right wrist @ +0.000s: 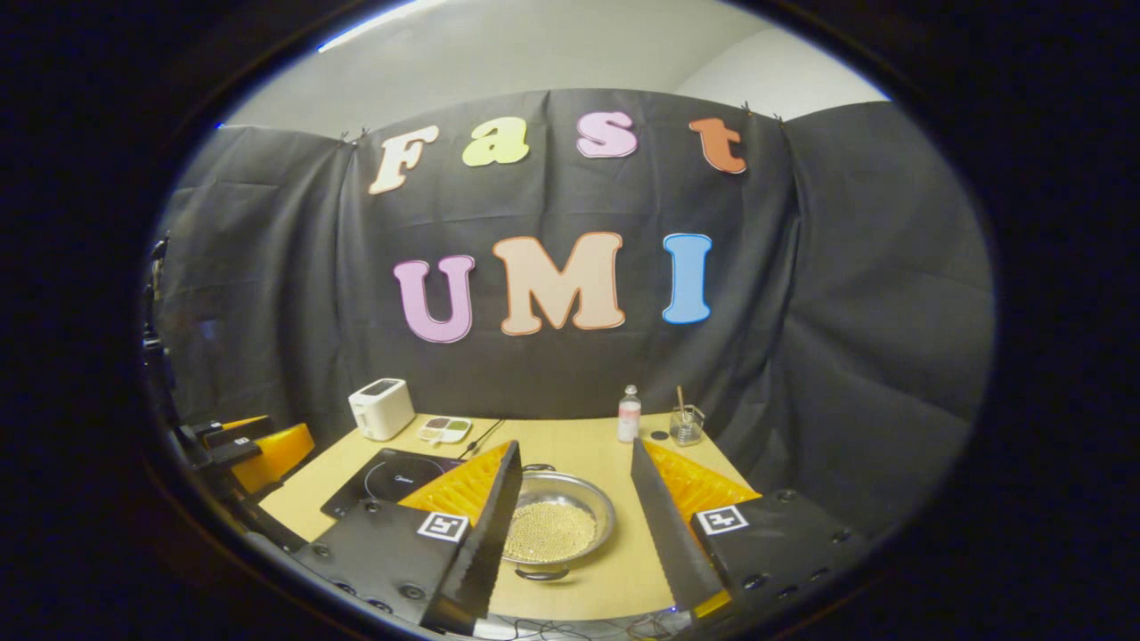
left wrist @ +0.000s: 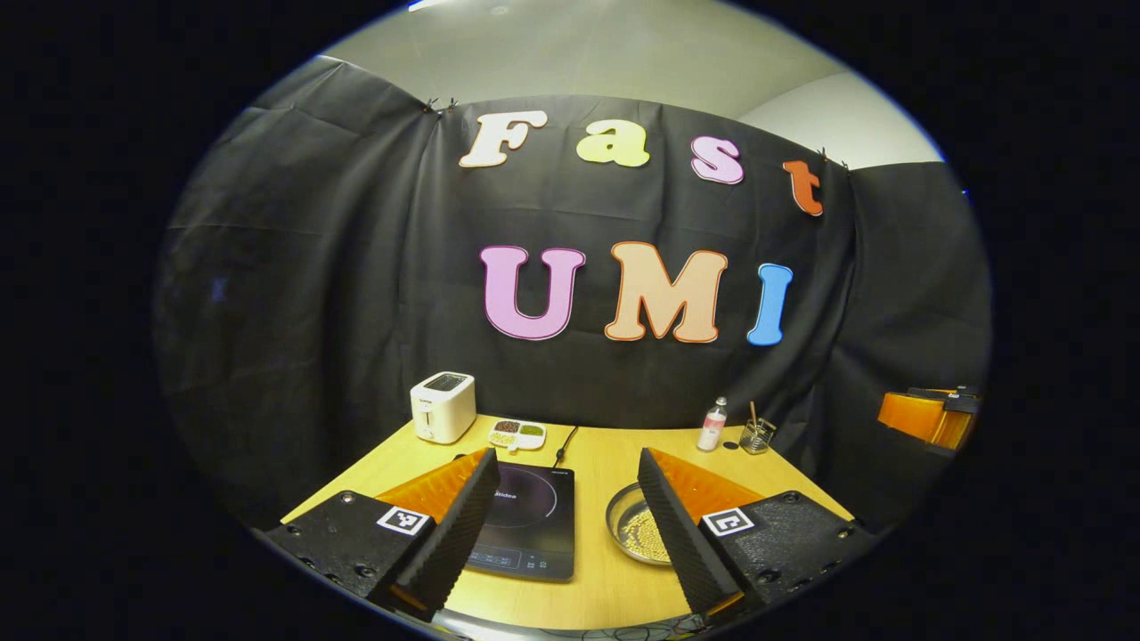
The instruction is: First push the handle of the pot to place it horizontally, then grasp the pot with both hands and set it on the induction cooktop.
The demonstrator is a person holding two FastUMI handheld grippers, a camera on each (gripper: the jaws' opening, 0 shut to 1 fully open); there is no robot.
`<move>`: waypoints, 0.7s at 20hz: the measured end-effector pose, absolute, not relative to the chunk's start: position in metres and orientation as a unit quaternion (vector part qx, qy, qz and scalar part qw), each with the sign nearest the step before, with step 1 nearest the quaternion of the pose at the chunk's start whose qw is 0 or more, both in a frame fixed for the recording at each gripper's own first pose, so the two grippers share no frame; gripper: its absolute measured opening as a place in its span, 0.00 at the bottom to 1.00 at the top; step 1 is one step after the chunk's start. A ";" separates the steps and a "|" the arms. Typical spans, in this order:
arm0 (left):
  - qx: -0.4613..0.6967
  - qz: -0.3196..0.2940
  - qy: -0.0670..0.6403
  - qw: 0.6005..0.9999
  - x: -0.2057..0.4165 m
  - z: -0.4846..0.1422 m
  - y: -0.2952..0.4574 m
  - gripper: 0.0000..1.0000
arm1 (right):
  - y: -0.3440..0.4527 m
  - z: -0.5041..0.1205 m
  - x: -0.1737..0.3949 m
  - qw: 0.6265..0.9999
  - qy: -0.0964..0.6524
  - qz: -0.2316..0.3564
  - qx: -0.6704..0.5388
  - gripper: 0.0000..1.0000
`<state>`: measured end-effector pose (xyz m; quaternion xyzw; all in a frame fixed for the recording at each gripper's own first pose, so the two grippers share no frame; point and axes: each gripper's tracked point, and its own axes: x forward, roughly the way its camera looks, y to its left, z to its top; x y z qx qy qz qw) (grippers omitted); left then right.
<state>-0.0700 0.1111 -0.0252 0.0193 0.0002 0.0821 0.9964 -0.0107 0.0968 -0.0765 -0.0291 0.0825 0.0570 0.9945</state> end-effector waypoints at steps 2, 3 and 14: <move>0.027 0.084 0.001 0.996 -0.074 -0.026 0.118 0.95 | 0.107 -0.085 -0.012 0.994 0.087 0.063 -0.033 0.67; 0.030 0.084 0.002 0.996 -0.075 -0.026 0.120 0.95 | 0.113 -0.087 -0.017 0.993 0.092 0.070 -0.030 0.67; 0.049 0.099 0.015 0.994 -0.093 -0.039 0.162 0.95 | 0.168 -0.194 -0.011 0.976 0.192 0.103 -0.005 0.02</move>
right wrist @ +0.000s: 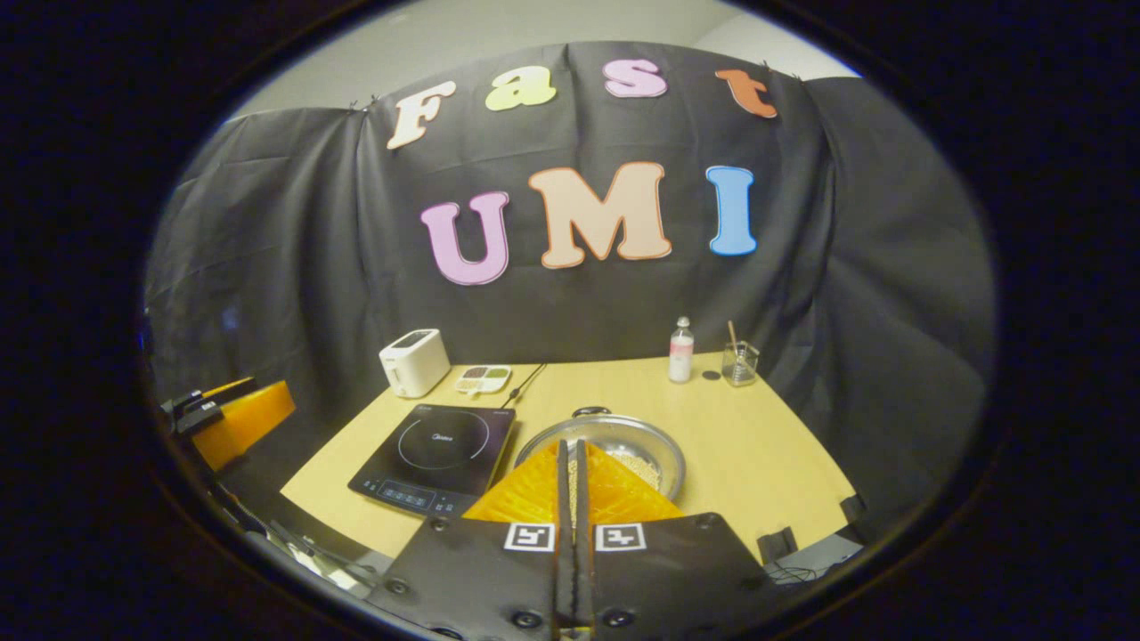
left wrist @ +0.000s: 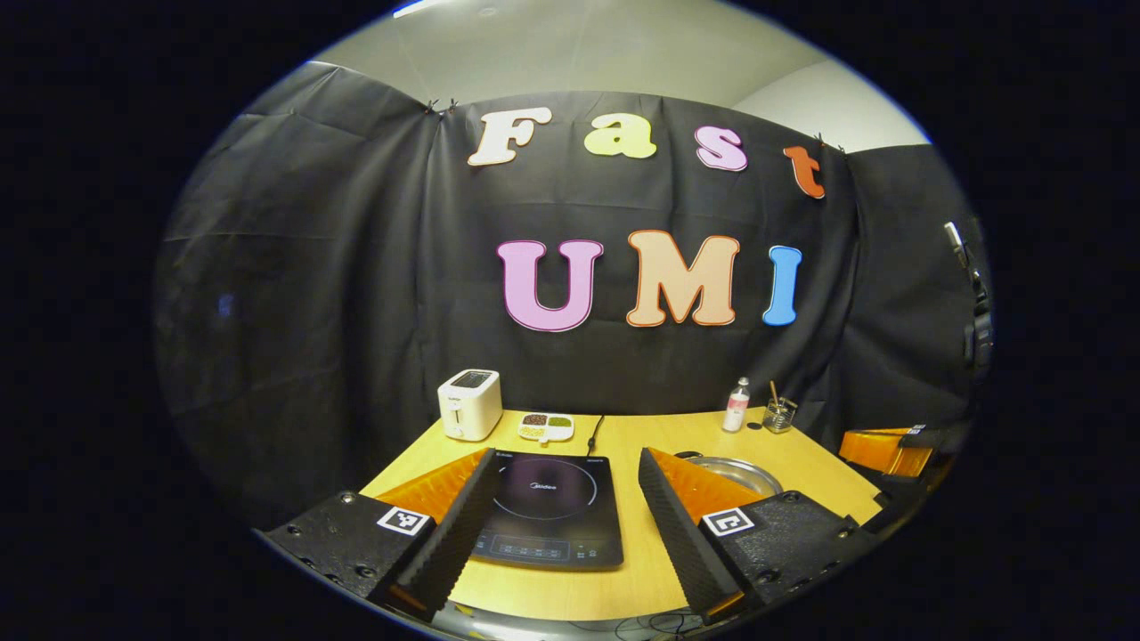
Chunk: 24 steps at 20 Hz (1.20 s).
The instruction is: First push the handle of the pot to place it horizontally, then grasp the pot with both hands and set it on the induction cooktop.
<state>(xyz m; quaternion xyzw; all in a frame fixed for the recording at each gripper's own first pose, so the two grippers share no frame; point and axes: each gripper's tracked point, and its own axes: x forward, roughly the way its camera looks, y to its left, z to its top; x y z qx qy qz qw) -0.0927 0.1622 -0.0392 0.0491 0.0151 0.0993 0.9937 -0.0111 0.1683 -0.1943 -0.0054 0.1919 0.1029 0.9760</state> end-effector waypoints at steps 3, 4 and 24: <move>0.048 0.102 0.020 0.993 -0.096 -0.043 0.170 0.92 | 0.175 -0.219 -0.014 0.970 0.220 0.106 0.002 0.00; 0.045 0.100 0.022 0.994 -0.097 -0.045 0.171 0.92 | 0.178 -0.228 -0.014 0.967 0.232 0.107 0.003 0.03; 0.001 0.136 0.091 0.986 -0.062 -0.086 0.193 0.96 | 0.198 -0.408 -0.019 0.840 0.526 0.121 0.052 0.03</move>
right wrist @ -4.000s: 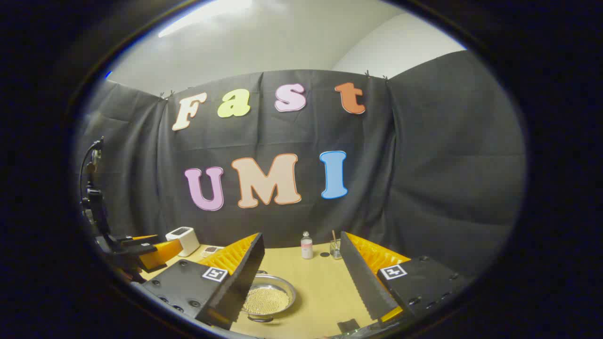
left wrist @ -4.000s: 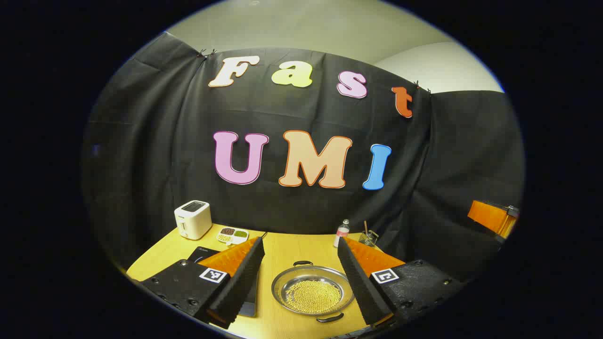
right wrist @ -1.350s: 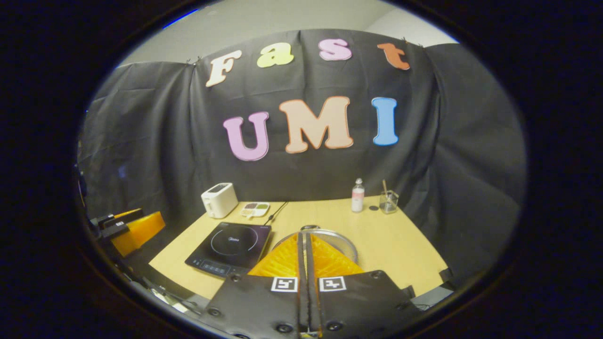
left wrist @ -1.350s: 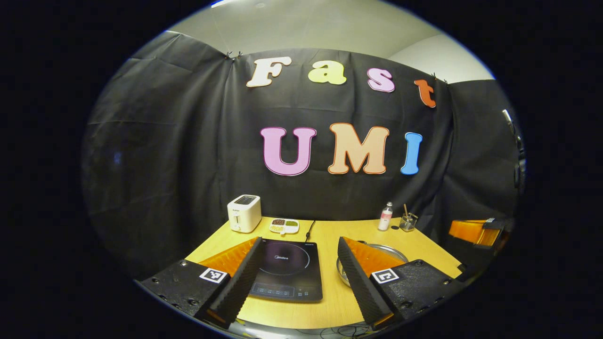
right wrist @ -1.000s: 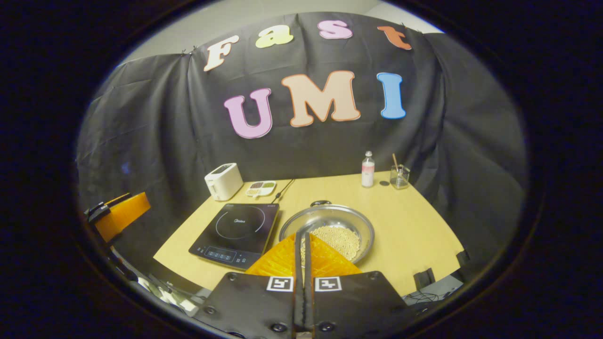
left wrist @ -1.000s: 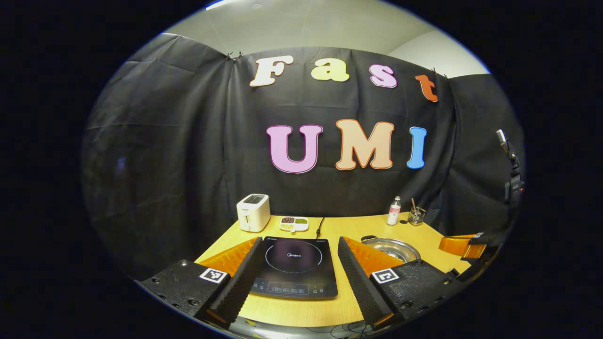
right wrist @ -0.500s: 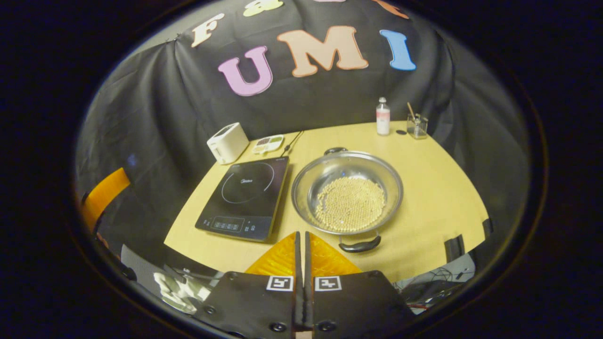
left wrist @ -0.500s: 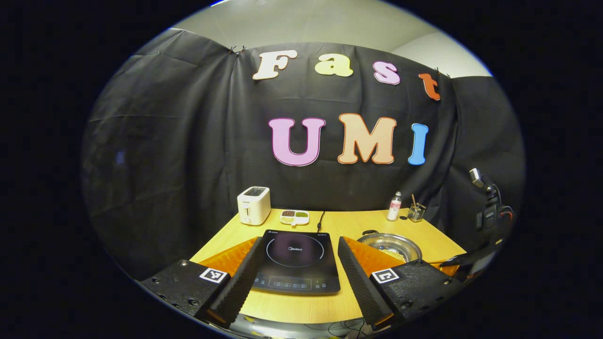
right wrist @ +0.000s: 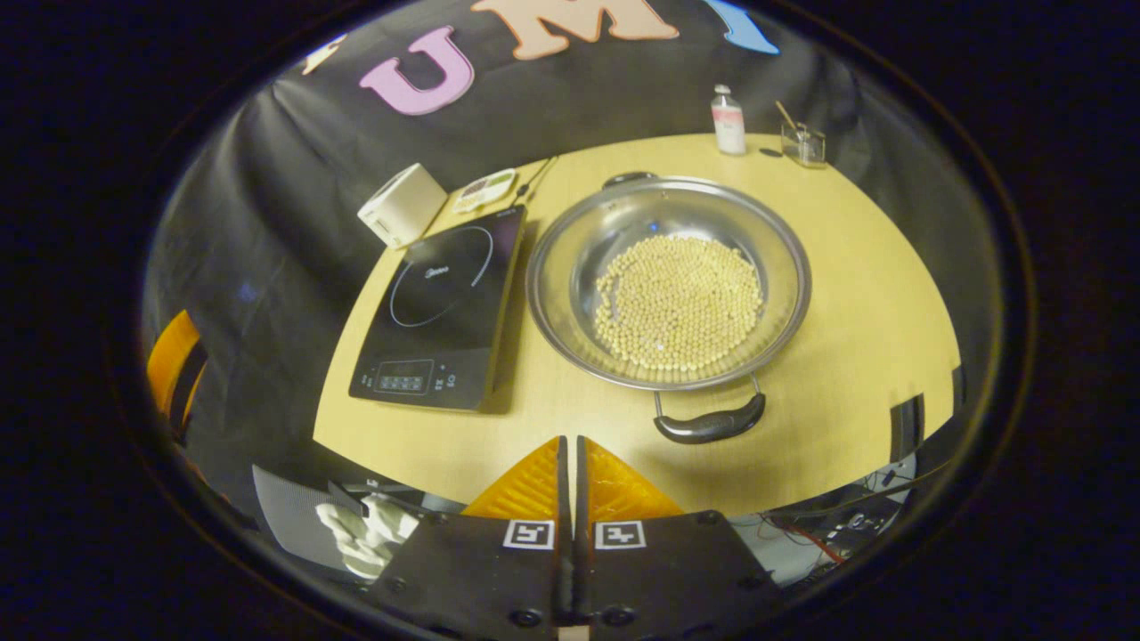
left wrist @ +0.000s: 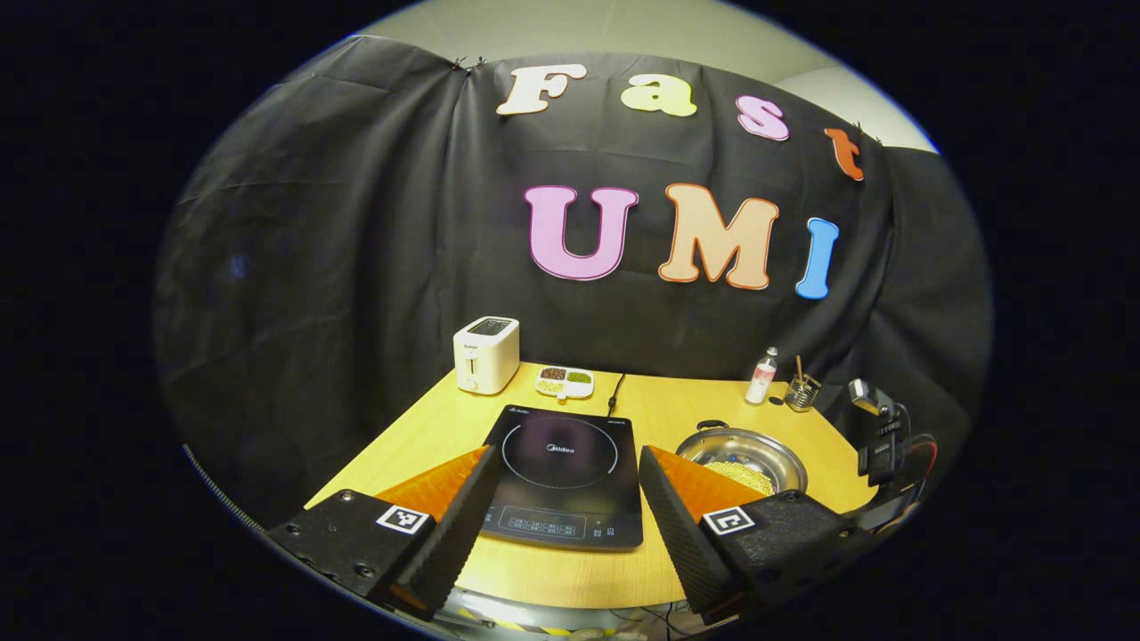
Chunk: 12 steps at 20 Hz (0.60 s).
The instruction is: First push the handle of the pot to place it horizontally, then grasp the pot with both hands and set it on the induction cooktop.
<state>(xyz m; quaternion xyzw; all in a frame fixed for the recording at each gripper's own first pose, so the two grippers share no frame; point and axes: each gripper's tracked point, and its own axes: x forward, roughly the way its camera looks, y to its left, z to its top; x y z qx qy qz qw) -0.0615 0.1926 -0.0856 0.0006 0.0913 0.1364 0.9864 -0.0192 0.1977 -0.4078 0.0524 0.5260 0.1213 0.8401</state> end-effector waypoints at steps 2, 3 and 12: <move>0.000 0.147 0.090 0.985 -0.047 -0.081 0.191 0.96 | 0.194 -0.422 -0.013 0.825 0.550 0.123 0.053 0.03; -0.002 0.154 0.089 0.984 -0.040 -0.078 0.191 0.96 | 0.192 -0.429 -0.011 0.817 0.561 0.124 0.050 0.03; -0.007 0.192 0.097 0.977 0.017 -0.074 0.172 0.96 | 0.174 -0.452 0.004 0.758 0.634 0.138 0.066 0.00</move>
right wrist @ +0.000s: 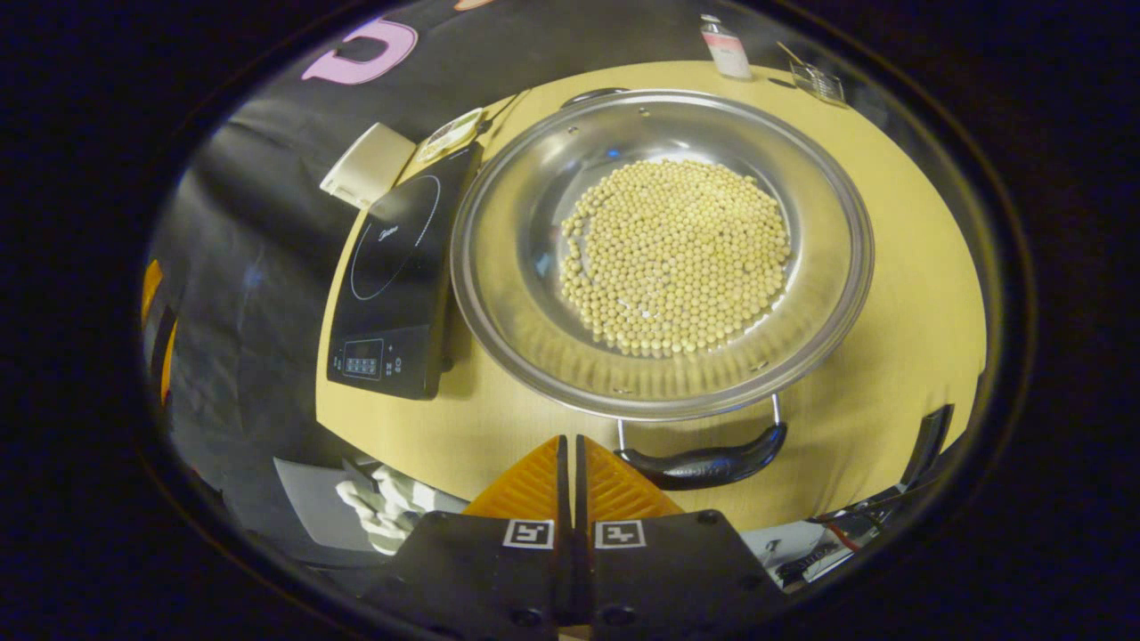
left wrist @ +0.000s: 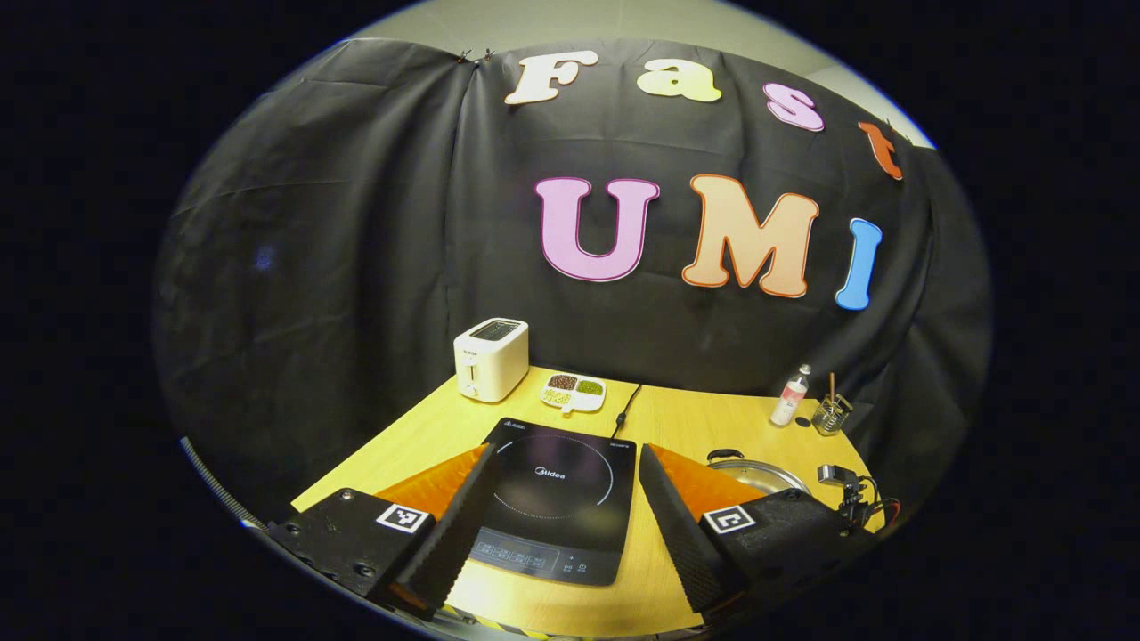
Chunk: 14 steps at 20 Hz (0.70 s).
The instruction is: First push the handle of the pot to place it horizontally, then grasp the pot with both hands and set it on the induction cooktop.
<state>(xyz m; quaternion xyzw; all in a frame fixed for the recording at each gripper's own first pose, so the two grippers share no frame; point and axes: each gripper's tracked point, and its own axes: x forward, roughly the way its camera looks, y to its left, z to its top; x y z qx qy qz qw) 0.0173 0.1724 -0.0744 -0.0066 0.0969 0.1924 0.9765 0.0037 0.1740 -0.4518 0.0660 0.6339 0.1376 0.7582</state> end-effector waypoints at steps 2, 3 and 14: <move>-0.003 0.198 0.096 0.975 0.025 -0.072 0.167 0.96 | 0.161 -0.454 0.007 0.753 0.642 0.136 0.051 0.00; -0.003 0.199 0.094 0.975 0.028 -0.070 0.164 0.96 | 0.153 -0.452 0.010 0.752 0.643 0.136 0.044 0.00; 0.009 0.203 0.107 0.973 0.048 -0.076 0.130 0.96 | 0.063 -0.446 0.046 0.756 0.647 0.094 0.025 0.03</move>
